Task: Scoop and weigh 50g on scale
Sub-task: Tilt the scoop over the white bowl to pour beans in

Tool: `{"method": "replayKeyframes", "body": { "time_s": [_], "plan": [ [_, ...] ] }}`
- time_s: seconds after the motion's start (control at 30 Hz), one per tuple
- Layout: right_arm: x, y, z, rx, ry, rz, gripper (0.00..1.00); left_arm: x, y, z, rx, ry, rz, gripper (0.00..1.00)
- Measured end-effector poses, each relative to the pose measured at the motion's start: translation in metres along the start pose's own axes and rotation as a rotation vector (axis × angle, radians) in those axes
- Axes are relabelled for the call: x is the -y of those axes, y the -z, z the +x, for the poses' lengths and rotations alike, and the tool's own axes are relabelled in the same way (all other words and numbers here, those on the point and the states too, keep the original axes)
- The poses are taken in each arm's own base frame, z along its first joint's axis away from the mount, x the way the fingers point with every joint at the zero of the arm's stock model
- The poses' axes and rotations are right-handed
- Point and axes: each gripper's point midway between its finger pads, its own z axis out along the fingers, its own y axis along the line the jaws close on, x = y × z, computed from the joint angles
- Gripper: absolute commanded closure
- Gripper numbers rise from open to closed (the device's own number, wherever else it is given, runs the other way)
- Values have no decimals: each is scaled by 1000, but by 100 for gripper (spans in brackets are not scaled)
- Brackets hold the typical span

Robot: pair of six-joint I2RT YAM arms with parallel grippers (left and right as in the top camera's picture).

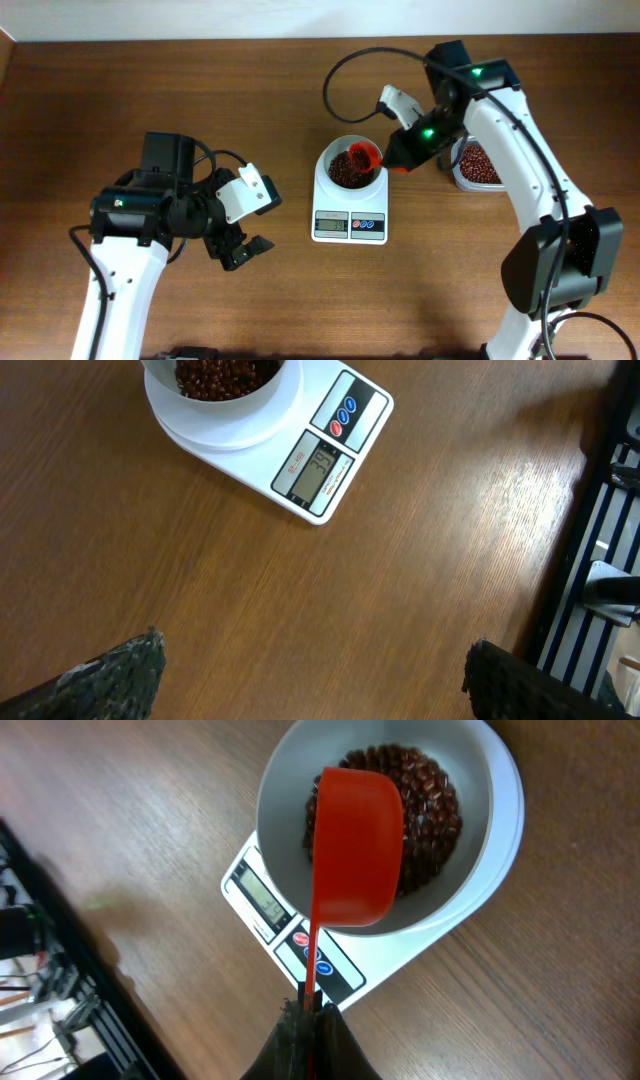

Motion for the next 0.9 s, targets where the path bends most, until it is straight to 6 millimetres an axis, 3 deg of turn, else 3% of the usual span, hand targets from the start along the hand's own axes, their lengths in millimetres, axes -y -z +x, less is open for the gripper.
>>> {"method": "replayKeyframes", "body": {
  "time_s": [0.17,0.33,0.67,0.9],
  "plan": [
    [-10,-4,-4,1,28,-14,96,0,0,0,0,0,0,1],
    [7,-3,-7,3,-17,78,96,0,0,0,0,0,0,1],
    [-3,-2,-20,61,13,18,96,0,0,0,0,0,0,1],
    [9,-2,-16,40,-24,87,96,0,0,0,0,0,0,1]
  ]
}}
